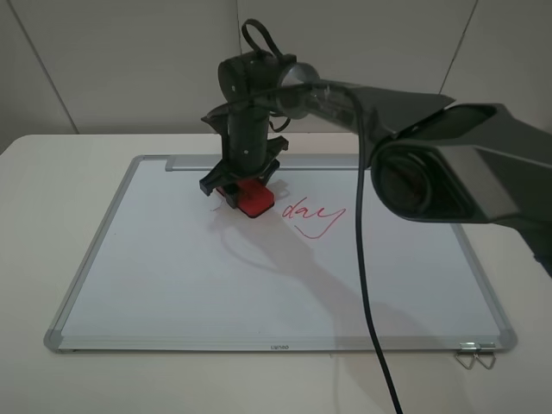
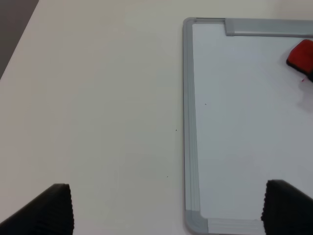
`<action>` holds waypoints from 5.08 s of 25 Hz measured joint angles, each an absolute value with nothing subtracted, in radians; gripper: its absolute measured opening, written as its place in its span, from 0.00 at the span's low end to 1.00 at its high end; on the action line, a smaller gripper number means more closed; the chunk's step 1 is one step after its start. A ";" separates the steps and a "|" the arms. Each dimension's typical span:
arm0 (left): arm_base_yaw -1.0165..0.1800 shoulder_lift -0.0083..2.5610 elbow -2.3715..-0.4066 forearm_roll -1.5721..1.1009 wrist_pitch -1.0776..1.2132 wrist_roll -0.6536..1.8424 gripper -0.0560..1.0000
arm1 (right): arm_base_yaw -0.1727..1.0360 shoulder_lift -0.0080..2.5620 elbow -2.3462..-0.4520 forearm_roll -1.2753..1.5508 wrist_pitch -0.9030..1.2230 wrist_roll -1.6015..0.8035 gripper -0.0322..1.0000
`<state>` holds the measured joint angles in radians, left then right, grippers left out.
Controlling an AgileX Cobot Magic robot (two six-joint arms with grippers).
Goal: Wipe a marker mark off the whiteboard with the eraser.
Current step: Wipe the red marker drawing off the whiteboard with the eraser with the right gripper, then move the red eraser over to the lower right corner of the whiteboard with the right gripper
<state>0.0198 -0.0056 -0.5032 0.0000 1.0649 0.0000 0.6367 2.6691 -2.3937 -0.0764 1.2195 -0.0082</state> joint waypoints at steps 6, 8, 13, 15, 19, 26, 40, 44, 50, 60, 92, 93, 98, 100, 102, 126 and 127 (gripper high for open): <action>0.020 -0.006 -0.503 0.000 1.065 0.000 0.78 | 0.544 2.669 -2.395 -0.104 1.214 0.024 0.53; 0.020 -0.006 -0.503 0.000 1.065 0.000 0.78 | 0.535 2.669 -2.395 -0.095 1.214 0.024 0.53; 0.020 -0.006 -0.503 0.000 1.065 0.000 0.78 | 0.552 2.669 -2.395 -0.105 1.214 0.024 0.53; 0.020 -0.006 -0.503 0.000 1.065 0.000 0.78 | 0.576 2.669 -2.395 -0.104 1.214 0.021 0.53; 0.020 -0.006 -0.503 0.000 1.065 0.000 0.78 | 0.651 2.669 -2.395 -0.069 1.215 0.000 0.53; 0.020 -0.006 -0.503 0.000 1.065 0.000 0.78 | 0.705 2.673 -2.395 -0.053 1.217 -0.014 0.53; 0.020 -0.006 -0.503 0.000 1.065 0.000 0.78 | 0.615 2.674 -2.401 -0.114 1.214 0.006 0.53; 0.020 -0.006 -0.503 0.000 1.065 0.000 0.78 | 0.643 2.675 -2.401 -0.112 1.213 -0.013 0.53; 0.020 -0.006 -0.503 0.000 1.065 0.000 0.78 | 0.656 2.687 -2.407 -0.090 1.210 -0.016 0.53; 0.020 -0.006 -0.503 0.000 1.065 0.000 0.78 | 0.633 2.692 -2.413 -0.078 1.208 -0.016 0.53; 0.020 -0.006 -0.503 0.000 1.065 0.000 0.78 | 0.787 2.619 -2.385 -0.069 1.226 -0.050 0.53; 0.020 -0.006 -0.503 0.000 1.065 0.000 0.78 | 0.777 2.593 -2.384 -0.063 1.226 -0.050 0.53; 0.020 -0.006 -0.503 0.000 1.065 0.000 0.78 | 0.722 2.468 -2.301 -0.048 1.216 -0.025 0.53; 0.020 -0.006 -0.503 0.000 1.065 0.000 0.78 | 0.696 2.429 -2.223 -0.046 1.216 -0.011 0.53; 0.020 -0.006 -0.503 0.000 1.065 0.000 0.78 | 0.661 2.388 -2.119 -0.046 1.218 0.009 0.53; 0.020 -0.006 -0.503 0.000 1.065 0.000 0.78 | 0.252 1.683 -0.887 0.000 0.688 0.223 0.53; 0.020 -0.006 -0.503 0.000 1.065 0.000 0.78 | 0.252 1.681 -0.856 0.000 0.671 0.223 0.53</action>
<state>0.0198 -0.0056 -0.5032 0.0000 1.0649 0.0000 0.2520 1.6814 -0.8557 0.0000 0.6707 0.2229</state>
